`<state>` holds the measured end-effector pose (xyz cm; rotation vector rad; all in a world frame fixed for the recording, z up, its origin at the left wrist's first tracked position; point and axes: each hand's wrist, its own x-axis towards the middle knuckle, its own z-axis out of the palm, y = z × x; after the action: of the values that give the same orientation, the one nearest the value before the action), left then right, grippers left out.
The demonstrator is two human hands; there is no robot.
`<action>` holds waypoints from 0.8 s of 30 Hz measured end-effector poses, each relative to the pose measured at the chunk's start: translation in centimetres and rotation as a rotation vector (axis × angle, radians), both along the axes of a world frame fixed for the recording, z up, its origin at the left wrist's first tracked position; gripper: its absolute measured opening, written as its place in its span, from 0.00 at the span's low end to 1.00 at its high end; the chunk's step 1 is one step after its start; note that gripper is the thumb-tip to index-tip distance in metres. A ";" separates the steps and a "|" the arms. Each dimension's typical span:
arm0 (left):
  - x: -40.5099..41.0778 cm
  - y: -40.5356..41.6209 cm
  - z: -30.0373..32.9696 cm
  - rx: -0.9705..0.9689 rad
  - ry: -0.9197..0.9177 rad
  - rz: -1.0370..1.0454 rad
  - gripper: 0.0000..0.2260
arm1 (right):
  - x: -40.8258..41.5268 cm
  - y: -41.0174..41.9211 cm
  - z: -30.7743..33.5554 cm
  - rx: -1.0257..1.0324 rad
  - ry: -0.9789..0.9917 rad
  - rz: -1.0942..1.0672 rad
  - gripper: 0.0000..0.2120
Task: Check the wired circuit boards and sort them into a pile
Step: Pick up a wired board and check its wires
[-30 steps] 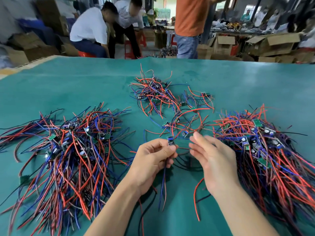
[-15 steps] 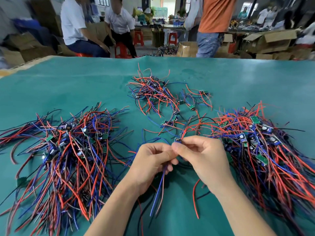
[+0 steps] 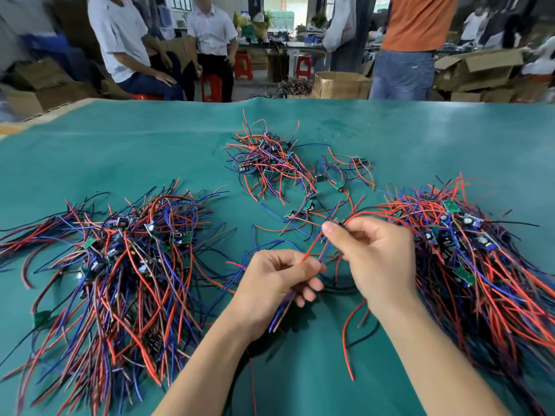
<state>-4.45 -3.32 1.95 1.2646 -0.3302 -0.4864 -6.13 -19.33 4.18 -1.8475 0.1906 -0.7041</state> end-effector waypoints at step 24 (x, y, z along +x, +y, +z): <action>-0.5 -0.9 0.0 0.156 -0.058 0.062 0.13 | 9.3 3.3 11.6 -0.652 0.451 0.287 0.08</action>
<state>-4.94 -4.22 1.97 1.4389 -0.3057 -0.4296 3.16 -16.07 15.76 -2.5800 -0.0257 -0.1339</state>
